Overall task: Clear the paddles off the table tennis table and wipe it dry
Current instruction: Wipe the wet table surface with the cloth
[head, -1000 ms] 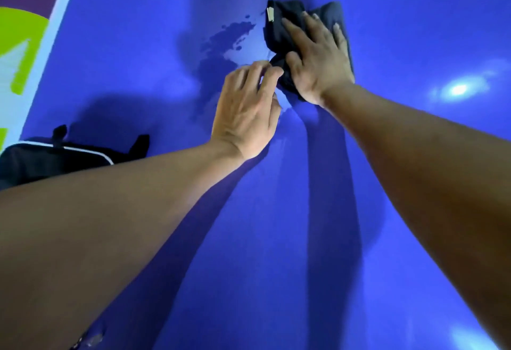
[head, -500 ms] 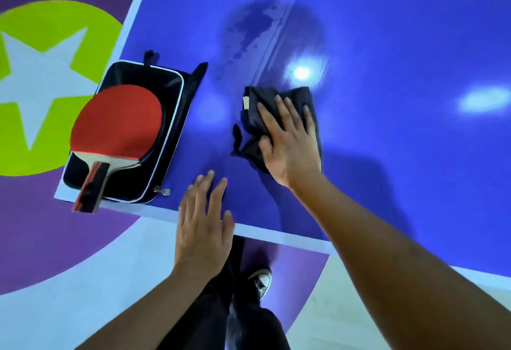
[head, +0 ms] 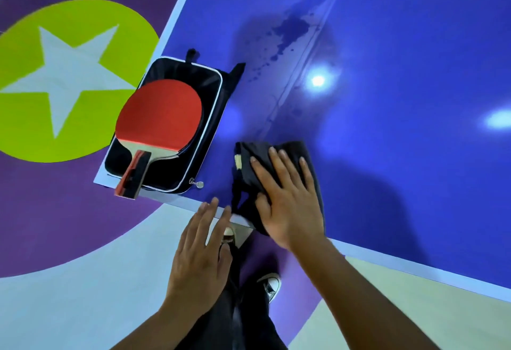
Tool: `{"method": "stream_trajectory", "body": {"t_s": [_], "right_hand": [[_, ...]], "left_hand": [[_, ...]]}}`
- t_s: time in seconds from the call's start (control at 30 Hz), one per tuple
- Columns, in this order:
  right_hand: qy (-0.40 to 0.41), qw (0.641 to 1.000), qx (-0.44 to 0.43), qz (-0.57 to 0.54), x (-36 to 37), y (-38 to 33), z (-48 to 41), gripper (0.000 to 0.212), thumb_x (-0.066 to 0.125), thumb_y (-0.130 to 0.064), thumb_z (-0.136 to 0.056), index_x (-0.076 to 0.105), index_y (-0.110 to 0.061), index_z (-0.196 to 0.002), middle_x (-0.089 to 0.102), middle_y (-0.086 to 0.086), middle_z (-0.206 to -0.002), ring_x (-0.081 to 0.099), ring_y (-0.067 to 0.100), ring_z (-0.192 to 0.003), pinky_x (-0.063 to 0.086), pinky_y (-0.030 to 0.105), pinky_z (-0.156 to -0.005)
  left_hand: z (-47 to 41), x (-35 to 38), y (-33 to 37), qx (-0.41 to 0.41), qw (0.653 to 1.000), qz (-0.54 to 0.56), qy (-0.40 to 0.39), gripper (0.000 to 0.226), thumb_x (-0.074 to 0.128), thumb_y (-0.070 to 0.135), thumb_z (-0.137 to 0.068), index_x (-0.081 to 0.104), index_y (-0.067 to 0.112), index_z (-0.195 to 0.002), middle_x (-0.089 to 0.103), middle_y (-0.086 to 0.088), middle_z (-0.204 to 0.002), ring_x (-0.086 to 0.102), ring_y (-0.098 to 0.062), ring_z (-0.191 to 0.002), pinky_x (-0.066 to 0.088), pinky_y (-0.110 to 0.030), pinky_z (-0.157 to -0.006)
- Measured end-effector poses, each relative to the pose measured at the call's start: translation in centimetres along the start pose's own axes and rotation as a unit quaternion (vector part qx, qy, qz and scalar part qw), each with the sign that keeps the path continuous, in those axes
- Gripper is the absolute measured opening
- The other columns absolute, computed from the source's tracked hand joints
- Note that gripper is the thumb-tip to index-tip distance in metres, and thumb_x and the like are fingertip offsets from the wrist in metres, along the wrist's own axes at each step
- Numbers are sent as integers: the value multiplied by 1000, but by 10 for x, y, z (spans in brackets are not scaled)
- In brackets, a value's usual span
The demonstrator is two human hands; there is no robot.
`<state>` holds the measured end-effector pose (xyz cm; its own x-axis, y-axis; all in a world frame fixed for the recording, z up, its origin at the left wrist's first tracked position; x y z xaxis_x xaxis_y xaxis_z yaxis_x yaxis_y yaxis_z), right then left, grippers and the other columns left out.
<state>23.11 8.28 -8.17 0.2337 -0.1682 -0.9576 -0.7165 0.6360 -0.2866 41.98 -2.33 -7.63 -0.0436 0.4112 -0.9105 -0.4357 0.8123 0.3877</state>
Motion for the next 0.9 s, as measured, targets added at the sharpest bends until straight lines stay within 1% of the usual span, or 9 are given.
{"method": "stream_trajectory", "body": {"t_s": [0.13,0.27,0.37,0.47,0.57,0.63,0.7,0.8,0.9], "right_hand": [[11,999,42,33,-3,14,-70,64,31,-43,-97,26,-33,-161,20,3,-169,12,20,-157,5,48,-127],[24,995,98,26,-6,27,-153,64,31,-41,-100,19,-33,-162,13,3,-171,6,20,-158,-2,47,-127],[25,988,151,23,-6,27,-186,63,27,-40,-101,16,-32,-163,9,3,-171,3,20,-158,-4,48,-127],[56,982,181,19,0,11,-172,62,28,-39,-102,20,-29,-163,14,7,-170,7,22,-158,-1,48,-128],[88,981,173,11,16,-34,-121,63,37,-38,-100,29,-25,-160,21,10,-168,15,26,-157,6,50,-127],[79,984,161,-4,26,-63,-85,65,42,-37,-97,30,-26,-160,22,9,-168,15,25,-157,8,51,-127],[61,987,148,-3,34,-81,-55,68,42,-36,-96,26,-28,-161,21,7,-169,12,21,-157,10,52,-127],[23,991,128,11,34,-79,-35,70,41,-37,-96,22,-28,-162,18,5,-170,9,20,-158,15,54,-125],[-5,993,115,23,26,-74,-40,75,50,-44,-96,19,-31,-163,17,3,-170,6,18,-158,15,53,-125]], "left_hand": [[2,-1,-5,24,1000,-6,-3,70,54,21,-92,29,21,-158,19,0,-167,19,-23,-154,25,-40,-121],[-1,-3,-11,45,999,-26,9,71,56,22,-87,36,19,-155,27,-4,-165,25,-25,-152,29,-45,-118],[-4,-4,-13,52,998,-26,1,69,52,25,-86,39,17,-154,31,-6,-163,28,-27,-151,32,-47,-114],[-7,-10,-18,63,998,0,-17,67,49,26,-86,43,15,-152,33,-6,-162,30,-25,-150,32,-45,-114],[-9,-20,-20,55,997,53,-16,58,47,23,-87,53,13,-144,42,-2,-156,43,-24,-142,34,-40,-111],[-16,-33,-22,44,994,104,6,51,47,20,-87,59,15,-137,51,0,-147,55,-24,-130,38,-34,-106],[-27,-52,-20,50,989,134,30,47,48,17,-88,60,17,-133,57,1,-140,59,-22,-120,41,-29,-102],[-57,-86,-7,85,985,147,38,42,49,18,-89,61,17,-129,57,0,-137,56,-17,-119,43,-25,-99],[-98,-123,-1,87,986,140,28,36,47,21,-94,61,17,-127,51,1,-137,51,-15,-119,40,-24,-101]]}}
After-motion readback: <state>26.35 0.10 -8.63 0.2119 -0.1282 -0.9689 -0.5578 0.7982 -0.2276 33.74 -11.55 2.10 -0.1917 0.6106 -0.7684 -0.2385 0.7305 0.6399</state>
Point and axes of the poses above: each hand's wrist, its own z-axis away from the middle knuckle, its own x-axis out of the palm, y = z × x, the point moved 1 cm from there along -z, towards the middle knuckle
